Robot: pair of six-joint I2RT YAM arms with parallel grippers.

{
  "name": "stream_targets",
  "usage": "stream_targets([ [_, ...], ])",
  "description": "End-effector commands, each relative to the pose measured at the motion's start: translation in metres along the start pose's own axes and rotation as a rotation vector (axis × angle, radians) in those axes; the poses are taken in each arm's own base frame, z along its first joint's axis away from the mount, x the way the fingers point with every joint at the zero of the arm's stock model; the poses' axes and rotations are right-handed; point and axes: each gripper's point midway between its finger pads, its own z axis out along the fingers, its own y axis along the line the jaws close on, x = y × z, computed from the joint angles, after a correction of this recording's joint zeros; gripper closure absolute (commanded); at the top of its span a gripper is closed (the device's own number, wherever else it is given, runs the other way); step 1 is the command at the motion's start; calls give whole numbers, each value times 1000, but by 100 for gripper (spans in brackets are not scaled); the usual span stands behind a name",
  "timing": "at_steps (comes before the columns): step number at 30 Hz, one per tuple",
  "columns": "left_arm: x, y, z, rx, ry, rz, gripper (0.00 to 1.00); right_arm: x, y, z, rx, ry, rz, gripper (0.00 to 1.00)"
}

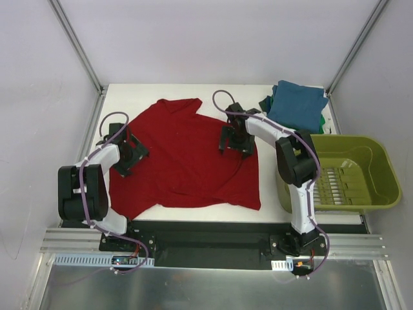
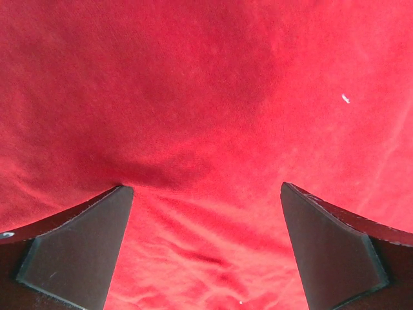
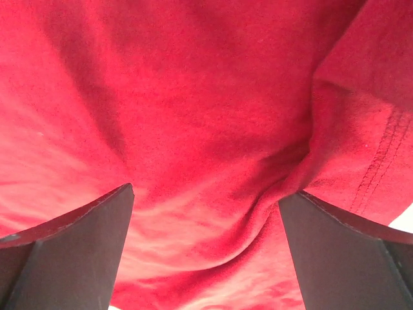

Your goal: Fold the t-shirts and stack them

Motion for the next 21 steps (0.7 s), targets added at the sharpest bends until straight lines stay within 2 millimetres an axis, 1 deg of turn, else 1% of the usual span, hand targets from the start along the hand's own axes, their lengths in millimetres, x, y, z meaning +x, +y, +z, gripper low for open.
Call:
stream_targets([
  [1, -37, -18, 6, -6, -55, -14, 1, -37, 2, 33, -78, 61, 21, 3],
  [2, -39, -17, 15, -25, -38, -17, 1, -55, 9, 28, -105, 31, 8, 3],
  [3, -44, -21, 17, -21, -38, -18, 1, -59, 14, 37, -119, 46, -3, 3],
  [4, -54, -30, 17, -2, -50, -22, 1, -69, 16, 36, -133, 28, -15, 3],
  [5, -57, -31, 23, -11, -42, -30, 1, -91, 26, 27, -160, -34, -50, 3],
  [6, -62, -35, 24, -6, -47, -28, 1, -102, 25, 29, -141, -65, -69, 3],
  [7, -72, -44, 26, 7, -61, -23, 1, -112, 25, 25, -137, -94, -80, 3],
  [8, -78, -49, 25, 16, -66, -14, 1, -121, 27, 17, -139, -123, -88, 3],
  [9, -79, -56, 23, 43, -50, -3, 1, -135, 32, 0, -162, -170, -112, 3],
  [10, -86, -66, 16, 77, -58, 2, 1, -138, 36, -11, -178, -192, -127, 3],
  [11, -85, -72, 10, 102, -53, 7, 1, -143, 41, -23, -204, -223, -148, 3],
  [12, -86, -75, 3, 120, -60, 8, 1, -140, 44, -43, -231, -249, -187, 3],
  [13, -88, -77, -12, 147, -89, 15, 1, -136, 50, -54, -243, -270, -221, 3],
  [14, -88, -77, -20, 156, -106, 24, 1, -137, 53, -67, -247, -306, -248, 3],
  [15, -87, -75, -29, 166, -121, 29, 1, -127, 50, -87, -240, -333, -300, 3],
  [16, -83, -72, -46, 186, -153, 37, 1, -117, 59, -97, -242, -355, -339, 3],
  [17, -80, -67, -54, 187, -175, 44, 1, -112, 55, -105, -213, -376, -354, 3],
  [18, -76, -62, -62, 193, -188, 43, 1, -91, 58, -121, -222, -387, -387, 3],
  [19, -65, -52, -76, 208, -213, 44, 1, -85, 55, -125, -200, -406, -388, 3],
  [20, -59, -46, -82, 212, -228, 40, 1, -77, 52, -147, -198, -451, -386, 3],
  [21, -53, -38, -87, 207, -242, 32, 1, -64, 54, -152, -194, -454, -392, 3],
])
